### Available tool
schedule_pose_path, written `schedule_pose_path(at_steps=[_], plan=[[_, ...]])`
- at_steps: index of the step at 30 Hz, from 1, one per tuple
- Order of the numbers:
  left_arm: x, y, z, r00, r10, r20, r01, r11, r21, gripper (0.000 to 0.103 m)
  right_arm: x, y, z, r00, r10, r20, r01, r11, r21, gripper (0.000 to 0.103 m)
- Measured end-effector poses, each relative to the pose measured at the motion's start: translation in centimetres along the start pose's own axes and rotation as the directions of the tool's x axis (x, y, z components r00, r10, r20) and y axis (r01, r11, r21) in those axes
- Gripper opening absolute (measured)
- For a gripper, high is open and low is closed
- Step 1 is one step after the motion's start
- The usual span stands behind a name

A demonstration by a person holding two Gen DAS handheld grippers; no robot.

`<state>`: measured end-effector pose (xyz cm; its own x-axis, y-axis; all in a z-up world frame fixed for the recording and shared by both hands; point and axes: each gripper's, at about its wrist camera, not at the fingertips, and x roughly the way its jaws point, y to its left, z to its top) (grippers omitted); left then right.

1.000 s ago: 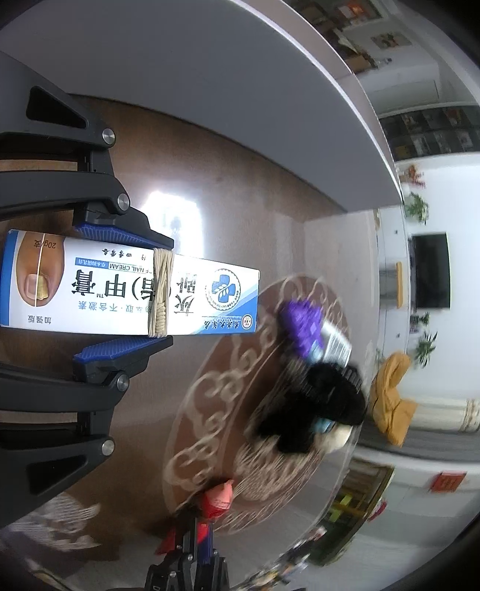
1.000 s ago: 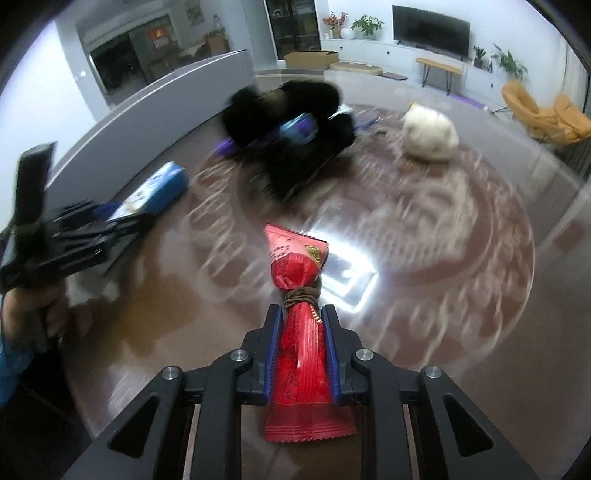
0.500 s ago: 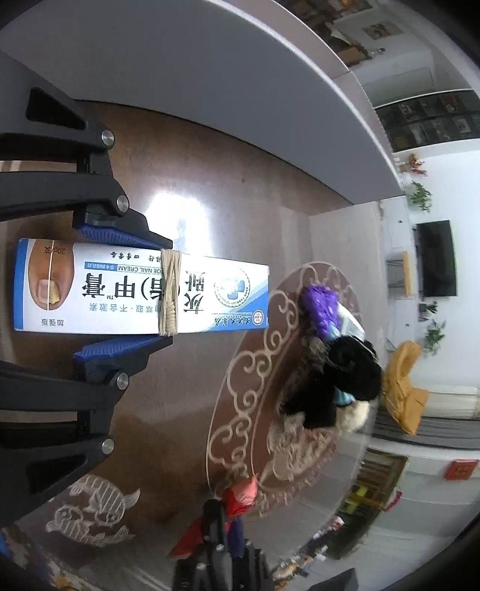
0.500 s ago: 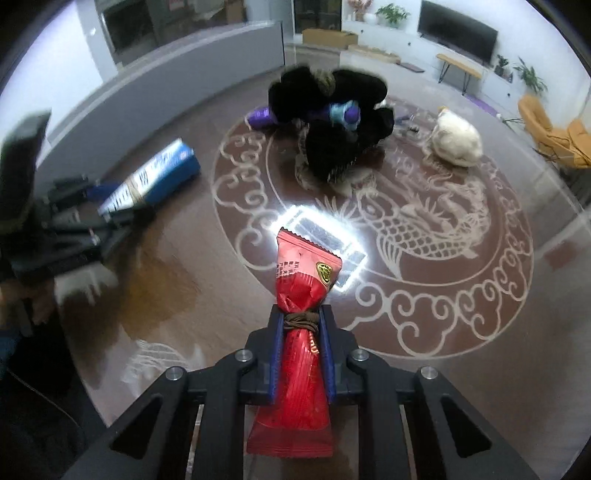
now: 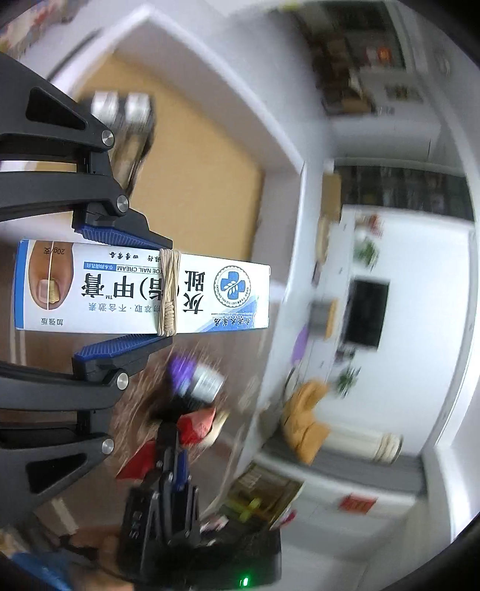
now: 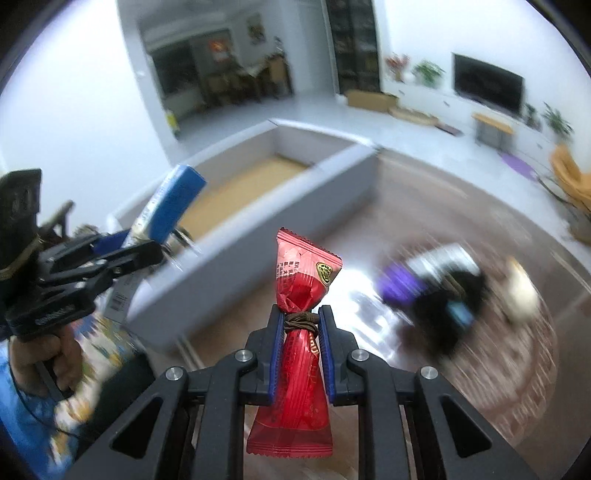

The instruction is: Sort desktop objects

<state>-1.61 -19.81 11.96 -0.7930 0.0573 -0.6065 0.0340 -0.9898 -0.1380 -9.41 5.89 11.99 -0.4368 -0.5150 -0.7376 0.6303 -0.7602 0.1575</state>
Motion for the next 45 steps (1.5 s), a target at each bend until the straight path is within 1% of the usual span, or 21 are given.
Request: schedule_pose_path(at_steps=[4, 7, 10, 12, 14, 16, 18, 20, 22, 25, 26, 29, 31, 32, 33, 35, 37, 39, 40, 42, 45], plan=[[0.4, 7.1, 1.4, 0.994, 0.105, -0.024, -0.106, 0.991, -0.081, 0.043, 2.9, 6.0, 5.2, 0.993, 0.097, 0.068, -0.094, 0.994, -0.048, 0.019], [2.0, 11.2, 0.9, 0.987, 0.141, -0.075, -0.150, 0.978, -0.144, 0.043, 6.4, 10.0, 8.0, 0.987, 0.144, 0.074, -0.138, 0.987, -0.088, 0.019], [4.7, 13.6, -0.5, 0.977, 0.145, -0.155, -0.172, 0.969, -0.180, 0.043, 11.3, 12.6, 9.3, 0.992, 0.127, 0.014, -0.124, 0.985, -0.118, 0.019], [6.0, 13.9, -1.2, 0.971, 0.143, -0.190, -0.177, 0.968, -0.177, 0.043, 14.6, 13.6, 9.4, 0.996, 0.088, -0.032, -0.092, 0.987, -0.133, 0.020], [7.0, 14.2, -1.9, 0.964, 0.143, -0.225, -0.186, 0.966, -0.182, 0.045, 17.2, 13.6, 9.1, 0.993, 0.076, -0.090, -0.087, 0.988, -0.126, 0.021], [7.7, 14.4, -2.4, 0.960, 0.149, -0.238, -0.196, 0.962, -0.189, 0.049, 19.6, 13.2, 8.5, 0.986, 0.063, -0.154, -0.079, 0.992, -0.096, 0.030], [8.0, 14.3, -2.8, 0.956, 0.167, -0.241, -0.215, 0.958, -0.191, 0.060, 20.4, 12.7, 8.1, 0.984, 0.058, -0.168, -0.071, 0.995, -0.077, 0.041], [7.8, 14.2, -3.0, 0.959, 0.175, -0.224, -0.220, 0.957, -0.192, 0.062, 19.7, 12.1, 7.9, 0.988, 0.059, -0.143, -0.067, 0.996, -0.053, 0.049], [7.2, 13.8, -2.9, 0.963, 0.183, -0.200, -0.222, 0.956, -0.192, 0.063, 18.2, 10.9, 7.6, 0.993, 0.068, -0.092, -0.072, 0.997, -0.038, 0.066], [5.5, 11.7, -2.9, 0.970, 0.193, -0.146, -0.218, 0.959, -0.179, 0.063, 13.9, 8.7, 6.8, 0.999, 0.039, 0.022, -0.038, 0.999, -0.023, 0.083], [4.7, 10.7, -2.9, 0.975, 0.184, -0.123, -0.204, 0.963, -0.174, 0.063, 12.6, 8.1, 6.4, 0.998, 0.019, 0.055, -0.018, 1.000, -0.021, 0.085], [3.3, 5.7, -3.0, 0.993, 0.102, -0.066, -0.110, 0.985, -0.136, 0.065, 8.2, 4.9, 3.6, 0.985, -0.056, 0.166, 0.057, 0.998, 0.004, 0.094], [2.9, 1.3, -3.7, 0.999, 0.022, -0.050, -0.026, 0.996, -0.084, 0.069, 5.6, 1.8, 0.8, 0.971, -0.128, 0.202, 0.121, 0.992, 0.045, 0.096], [2.9, -1.1, -4.1, 0.999, -0.021, -0.049, 0.019, 0.998, -0.056, 0.074, 4.8, 0.6, -0.2, 0.967, -0.153, 0.202, 0.143, 0.988, 0.061, 0.096], [3.3, -3.4, -4.4, 0.997, -0.060, -0.052, 0.059, 0.998, -0.031, 0.082, 3.8, -1.0, -1.5, 0.963, -0.187, 0.196, 0.173, 0.981, 0.085, 0.096], [4.0, -7.8, -6.3, 0.988, -0.136, -0.076, 0.138, 0.990, 0.024, 0.091, 1.9, -4.6, -4.8, 0.947, -0.272, 0.173, 0.250, 0.958, 0.141, 0.096], [5.9, -11.6, -8.3, 0.978, -0.166, -0.128, 0.177, 0.981, 0.080, 0.091, 0.2, -8.2, -8.0, 0.925, -0.358, 0.126, 0.329, 0.922, 0.206, 0.096], [8.3, -14.5, -9.8, 0.969, -0.149, -0.196, 0.177, 0.975, 0.135, 0.091, -1.1, -11.8, -11.1, 0.904, -0.424, 0.055, 0.397, 0.879, 0.265, 0.096], [9.8, -15.6, -10.9, 0.964, -0.133, -0.230, 0.172, 0.973, 0.157, 0.091, -1.8, -13.6, -13.1, 0.887, -0.461, 0.014, 0.437, 0.850, 0.295, 0.096], [12.5, -16.9, -12.2, 0.954, -0.099, -0.283, 0.156, 0.969, 0.189, 0.091, -2.7, -16.0, -15.5, 0.867, -0.497, -0.034, 0.479, 0.814, 0.327, 0.096], [14.7, -17.9, -13.3, 0.943, -0.088, -0.321, 0.152, 0.972, 0.181, 0.091, -3.2, -18.2, -18.2, 0.845, -0.526, -0.098, 0.524, 0.778, 0.346, 0.096]])
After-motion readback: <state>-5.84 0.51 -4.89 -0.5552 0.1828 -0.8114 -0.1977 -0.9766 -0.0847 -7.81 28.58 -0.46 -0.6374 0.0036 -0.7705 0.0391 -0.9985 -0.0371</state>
